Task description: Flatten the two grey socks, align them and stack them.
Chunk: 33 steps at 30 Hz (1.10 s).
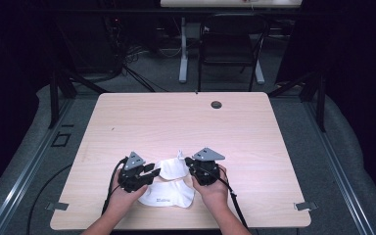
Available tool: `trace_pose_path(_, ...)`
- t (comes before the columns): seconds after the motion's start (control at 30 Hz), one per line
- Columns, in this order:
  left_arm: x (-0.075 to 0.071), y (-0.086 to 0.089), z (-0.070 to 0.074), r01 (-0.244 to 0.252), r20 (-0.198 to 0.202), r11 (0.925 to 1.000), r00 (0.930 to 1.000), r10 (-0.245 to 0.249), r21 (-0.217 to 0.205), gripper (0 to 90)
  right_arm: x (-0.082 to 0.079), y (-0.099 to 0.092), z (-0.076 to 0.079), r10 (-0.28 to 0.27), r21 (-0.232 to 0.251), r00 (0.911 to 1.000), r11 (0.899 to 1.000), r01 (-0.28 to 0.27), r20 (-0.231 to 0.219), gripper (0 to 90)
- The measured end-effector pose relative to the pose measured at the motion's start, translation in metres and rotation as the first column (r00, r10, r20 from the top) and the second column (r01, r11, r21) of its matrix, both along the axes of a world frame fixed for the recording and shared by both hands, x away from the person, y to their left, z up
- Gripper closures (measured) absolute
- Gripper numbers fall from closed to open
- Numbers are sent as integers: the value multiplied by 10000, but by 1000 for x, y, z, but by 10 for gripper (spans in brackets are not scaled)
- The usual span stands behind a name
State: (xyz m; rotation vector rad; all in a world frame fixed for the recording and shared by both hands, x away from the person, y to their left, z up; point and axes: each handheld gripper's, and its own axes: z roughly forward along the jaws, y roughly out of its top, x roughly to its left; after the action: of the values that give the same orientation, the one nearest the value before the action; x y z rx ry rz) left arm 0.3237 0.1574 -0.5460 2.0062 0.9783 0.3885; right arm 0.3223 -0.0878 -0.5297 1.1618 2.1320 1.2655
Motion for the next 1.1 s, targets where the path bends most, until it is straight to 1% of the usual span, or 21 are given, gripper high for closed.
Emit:
trace_pose_path(0.03,2,-2,-1,-44,-78,10000,10000,44,-3,646,0,-1,0,-24,-19,10000,10000,24,-2,900)
trace_pose_path(0.07,3,-3,-2,-44,-65,10000,10000,44,21,646,0,-1,1,-44,-19,10000,10000,44,4,900)
trace_pose_path(0.1,6,-8,-6,-38,-197,10000,9998,39,64,644,0,-3,1,-74,63,10000,10000,74,28,900)
trace_pose_path(0.13,6,-8,-6,-38,-197,10000,9998,39,64,644,0,-3,1,-74,63,10000,10000,74,28,900)
trace_pose_path(0.17,8,-8,-7,-6,-216,9998,9998,10,178,644,0,-3,1,-103,101,9999,9999,102,34,900)
trace_pose_path(0.23,11,-11,-12,-19,-389,9990,9992,36,442,653,0,-5,2,-128,86,9999,9999,128,11,900)
trace_pose_path(0.37,12,-11,-15,-95,-414,9986,9991,116,512,668,0,-7,1,-222,145,9997,9996,222,51,900)
trace_pose_path(0.4,13,-10,-15,-41,-447,9981,9990,69,614,673,0,-8,1,-229,201,9997,9995,229,39,900)
trace_pose_path(0.47,14,-11,-16,-38,-506,9978,9987,71,665,683,0,-9,0,-265,207,9996,9994,265,7,900)
trace_pose_path(0.53,16,-12,-18,33,-539,9961,9985,15,883,708,0,-11,-3,-381,276,9992,9989,383,-77,900)
trace_pose_path(0.6,16,-12,-19,-6,-562,9960,9984,56,891,719,1,-11,-4,-406,319,9991,9987,409,-94,900)
trace_pose_path(0.63,17,-12,-19,13,-600,9953,9982,45,971,743,1,-12,-5,-375,320,9992,9988,380,-153,900)
trace_pose_path(0.67,18,-12,-21,2,-719,9951,9974,70,992,808,1,-13,-5,-397,337,9990,9986,404,-206,900)
trace_pose_path(0.7,18,-12,-21,48,-816,9943,9967,39,1061,808,1,-13,-5,-397,337,9990,9986,404,-206,900)
trace_pose_path(0.77,19,-13,-23,101,-891,9925,9960,8,1215,887,1,-15,-6,-481,342,9986,9982,487,-202,900)
trace_pose_path(0.83,20,-11,-24,102,-939,9904,9956,28,1380,895,1,-16,-7,-497,376,9986,9980,504,-198,900)
trace_pose_path(0.97,23,-7,-25,-28,-1016,9906,9947,168,1364,900,1,-20,-8,-556,255,9981,9981,563,-273,900)
trace_pose_path(1.0,23,-6,-26,-124,-1002,9913,9946,257,1307,900,1,-21,-8,-571,232,9980,9981,578,-280,900)
trace_pose_path(1.03,25,-4,-25,-121,-1064,9912,9940,263,1315,900,1,-22,-9,-579,239,9979,9980,586,-291,900)
trace_pose_path(1.07,25,-3,-25,-176,-1067,9915,9938,316,1292,900,1,-23,-10,-615,136,9975,9980,620,-354,900)
trace_pose_path(1.1,25,-2,-25,-259,-1034,9920,9939,388,1237,900,1,-24,-11,-618,136,9974,9980,624,-361,900)
